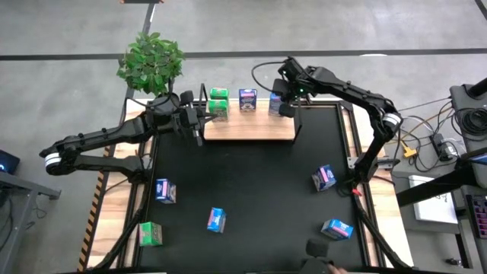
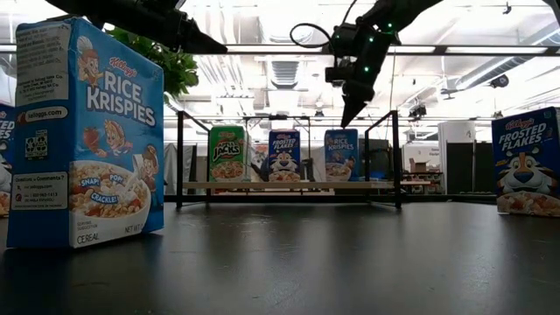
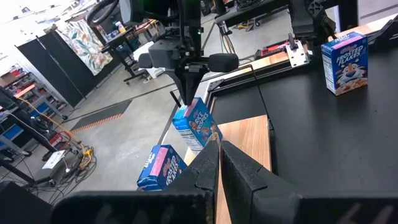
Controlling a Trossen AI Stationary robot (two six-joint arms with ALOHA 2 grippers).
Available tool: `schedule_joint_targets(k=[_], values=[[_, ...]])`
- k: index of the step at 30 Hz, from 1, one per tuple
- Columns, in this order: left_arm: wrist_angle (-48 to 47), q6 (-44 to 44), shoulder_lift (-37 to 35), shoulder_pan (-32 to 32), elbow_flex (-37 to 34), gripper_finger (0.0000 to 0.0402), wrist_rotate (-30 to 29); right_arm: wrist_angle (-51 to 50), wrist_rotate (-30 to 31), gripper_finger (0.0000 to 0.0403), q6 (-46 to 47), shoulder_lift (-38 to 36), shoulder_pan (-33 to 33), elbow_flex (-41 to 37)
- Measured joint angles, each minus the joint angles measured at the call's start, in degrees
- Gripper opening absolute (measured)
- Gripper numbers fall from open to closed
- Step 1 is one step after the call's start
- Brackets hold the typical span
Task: Stack cereal on shelf
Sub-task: Put the top light blue cereal box on the shelf
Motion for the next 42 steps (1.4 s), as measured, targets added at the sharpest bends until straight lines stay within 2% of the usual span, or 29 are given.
schedule_joint_targets(k=[17, 23, 33, 42], values=[[0.0, 0.0, 0.0, 0.0, 0.0, 0.0000, 0.0, 3.5, 3.0, 0.0012, -10.7, 0.0, 0.0, -1.2], [0.0, 0.0, 0.0, 0.0, 0.0, 0.0000, 0.0, 1.6, 3.1, 0.0012, -8.5, -0.4, 1.5, 1.0], [-0.3, 0.0, 0.0, 0.0, 0.0, 0.0000, 0.0, -5.3, 2.3, 0.0012, 0.5, -0.1, 7.3, 1.4], [-0.7, 0.0, 0.0, 0.0, 0.0, 0.0000, 0.0, -1.9, 2.5, 0.0012, 1.7, 2.2, 8.2, 0.0]])
